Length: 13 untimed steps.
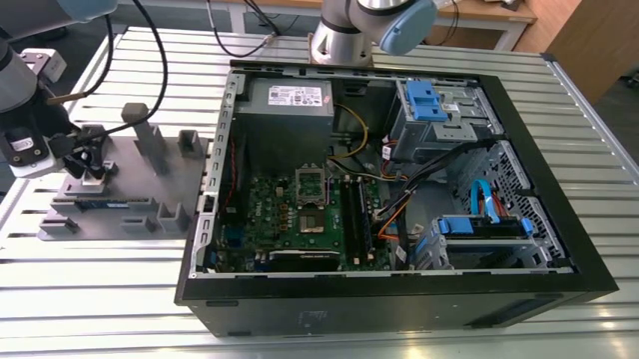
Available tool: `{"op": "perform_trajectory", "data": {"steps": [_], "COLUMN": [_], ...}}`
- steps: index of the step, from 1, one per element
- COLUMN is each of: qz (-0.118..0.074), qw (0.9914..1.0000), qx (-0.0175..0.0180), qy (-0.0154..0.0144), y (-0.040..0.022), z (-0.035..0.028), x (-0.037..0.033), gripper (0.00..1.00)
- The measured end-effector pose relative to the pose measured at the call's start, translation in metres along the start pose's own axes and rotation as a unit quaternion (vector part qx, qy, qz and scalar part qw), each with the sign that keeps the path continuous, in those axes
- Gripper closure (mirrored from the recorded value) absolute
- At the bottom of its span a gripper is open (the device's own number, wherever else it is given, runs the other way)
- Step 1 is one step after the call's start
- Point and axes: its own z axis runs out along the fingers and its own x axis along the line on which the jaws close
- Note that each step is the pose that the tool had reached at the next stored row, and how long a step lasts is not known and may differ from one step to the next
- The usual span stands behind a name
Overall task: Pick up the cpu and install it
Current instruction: 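Pick up the cpu and move it towards the insertion slot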
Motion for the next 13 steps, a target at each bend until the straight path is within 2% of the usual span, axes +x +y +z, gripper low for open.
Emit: {"op": "perform_trajectory", "data": {"steps": [1, 2, 4, 5, 7, 8, 13], "qz": [0.0, 0.0, 0.001, 0.001, 0.001, 0.001, 0.001], "qw": [1.0, 0.99999, 0.99986, 0.99976, 0.9996, 0.99957, 0.99955], "qx": [-0.0008, -0.0043, -0.0167, -0.0218, -0.0283, -0.0294, -0.0299], "qy": [-0.0001, -0.0003, -0.0005, -0.0005, -0.0005, -0.0004, -0.0002], "y": [-0.0009, -0.002, -0.0043, -0.0056, -0.0086, -0.0095, -0.01], "z": [-0.0001, -0.0002, -0.0004, -0.0005, -0.0006, -0.0006, 0.0007], "x": [0.0004, 0.0006, 0.0007, 0.0007, 0.0008, 0.0007, 0.0008], "gripper": [0.61, 0.61, 0.61, 0.61, 0.61, 0.61, 0.61]}}
